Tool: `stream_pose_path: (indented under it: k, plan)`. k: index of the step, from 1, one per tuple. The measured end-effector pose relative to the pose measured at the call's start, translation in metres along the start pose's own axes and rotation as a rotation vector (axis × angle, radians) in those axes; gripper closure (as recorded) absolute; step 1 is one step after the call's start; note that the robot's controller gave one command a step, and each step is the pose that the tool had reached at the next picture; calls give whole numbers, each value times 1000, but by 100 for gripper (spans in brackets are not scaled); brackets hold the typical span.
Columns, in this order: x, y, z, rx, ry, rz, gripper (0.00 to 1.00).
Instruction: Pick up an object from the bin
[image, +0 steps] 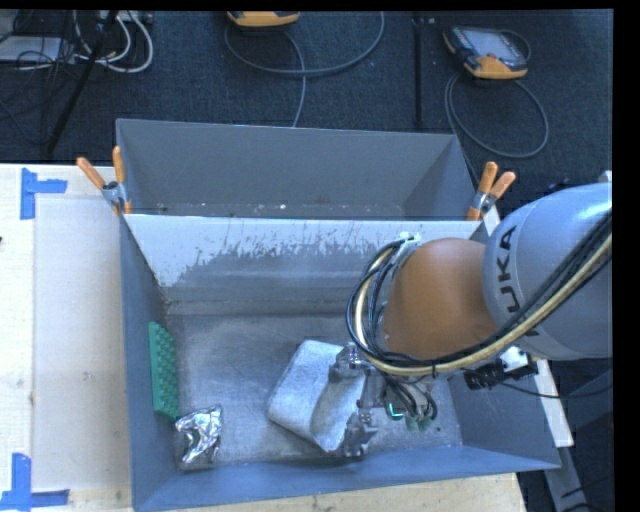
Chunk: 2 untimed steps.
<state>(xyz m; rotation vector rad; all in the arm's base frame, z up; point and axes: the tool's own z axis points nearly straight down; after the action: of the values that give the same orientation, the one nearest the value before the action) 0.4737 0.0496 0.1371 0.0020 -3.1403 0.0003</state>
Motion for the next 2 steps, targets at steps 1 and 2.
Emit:
stream_pose_path:
  k: [1,2]
  plan:
    - [-10,25,66,0,-10,-149,0]
    - [-10,25,64,-1,-11,-146,100]
